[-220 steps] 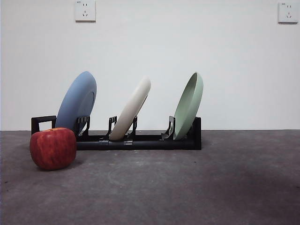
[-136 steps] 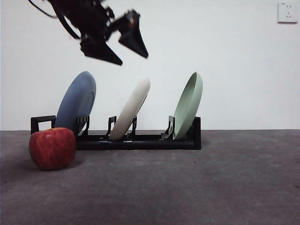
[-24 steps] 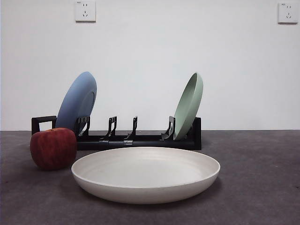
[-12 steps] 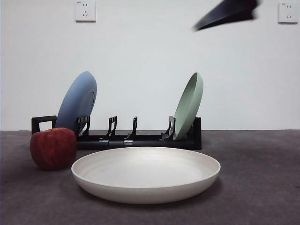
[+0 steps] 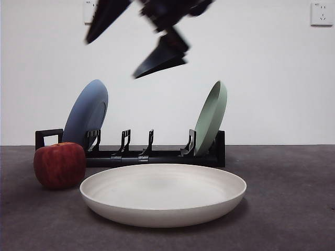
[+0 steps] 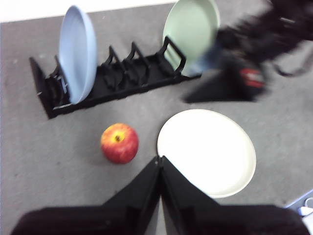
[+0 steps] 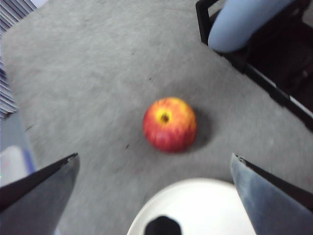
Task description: Take the yellow plate from the plate rack,put the plate on the table,take the apple from the table,put the apple in the plate
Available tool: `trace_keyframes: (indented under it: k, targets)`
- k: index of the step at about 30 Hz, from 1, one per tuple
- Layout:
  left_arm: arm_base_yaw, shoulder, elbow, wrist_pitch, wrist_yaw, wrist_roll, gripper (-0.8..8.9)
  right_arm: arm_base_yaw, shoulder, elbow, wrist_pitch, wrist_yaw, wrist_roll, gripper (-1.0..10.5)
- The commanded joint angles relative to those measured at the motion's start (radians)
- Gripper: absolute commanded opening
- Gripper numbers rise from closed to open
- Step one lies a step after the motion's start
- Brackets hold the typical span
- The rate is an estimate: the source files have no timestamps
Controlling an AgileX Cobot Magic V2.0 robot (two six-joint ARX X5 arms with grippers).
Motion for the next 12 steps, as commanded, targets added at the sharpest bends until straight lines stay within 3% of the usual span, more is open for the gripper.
trace_keyframes:
  k: [1, 8, 12]
  targets:
    - [-0.003, -0.015, -0.004, -0.013, -0.006, -0.008, -0.06, 0.027, 0.111, 0.117, -0.027, 0.036, -0.002, 6.4]
    - [-0.003, -0.05, -0.003, -0.033, 0.0, 0.025, -0.06, 0.1, 0.406, 0.435, -0.153, 0.121, -0.042, 6.6]
    - [-0.003, -0.051, -0.003, -0.077, 0.001, 0.025, -0.06, 0.123, 0.504, 0.497, -0.165, 0.136, -0.033, 6.6]
